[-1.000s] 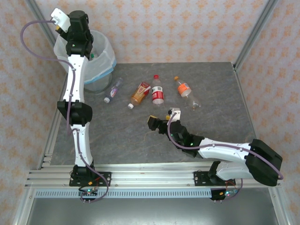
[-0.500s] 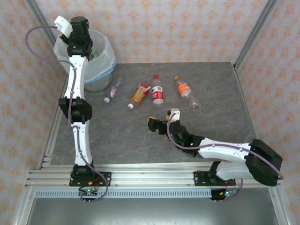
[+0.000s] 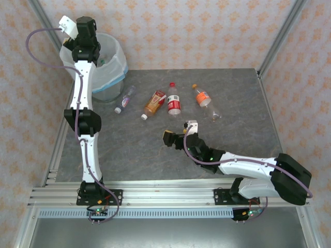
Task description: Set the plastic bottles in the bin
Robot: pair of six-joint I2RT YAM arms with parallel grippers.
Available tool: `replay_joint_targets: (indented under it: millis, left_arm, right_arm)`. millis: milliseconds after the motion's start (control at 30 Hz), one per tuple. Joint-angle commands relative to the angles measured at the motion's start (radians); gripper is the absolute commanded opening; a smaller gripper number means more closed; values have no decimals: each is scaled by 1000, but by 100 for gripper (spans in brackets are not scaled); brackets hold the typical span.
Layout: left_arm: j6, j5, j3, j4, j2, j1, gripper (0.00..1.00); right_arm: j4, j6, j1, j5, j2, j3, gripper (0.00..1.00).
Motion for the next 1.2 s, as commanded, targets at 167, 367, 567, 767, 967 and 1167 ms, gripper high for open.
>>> replay_joint_targets:
  millis: [167, 367, 567, 767, 967, 1167]
  left_arm:
    - [-24, 145, -1, -141, -121, 3, 100]
    - [121, 194, -111, -134, -213, -37, 100]
    - [246, 205, -503, 80, -466, -128, 100]
    - [255, 232, -938, 300, -728, -219, 100]
    - [237, 197, -1187, 327, -860, -312, 100]
    - [219, 200, -1400, 292, -983, -383, 100]
  right_arm:
    - [14, 8, 1, 5, -5, 9, 99]
    - [35, 21, 1, 45, -4, -3, 99]
    - [52, 52, -8, 60, 7, -16, 99]
    - [66, 99, -14, 120, 20, -26, 99]
    - [91, 147, -35, 161, 28, -37, 99]
    - [103, 134, -58, 89, 44, -30, 99]
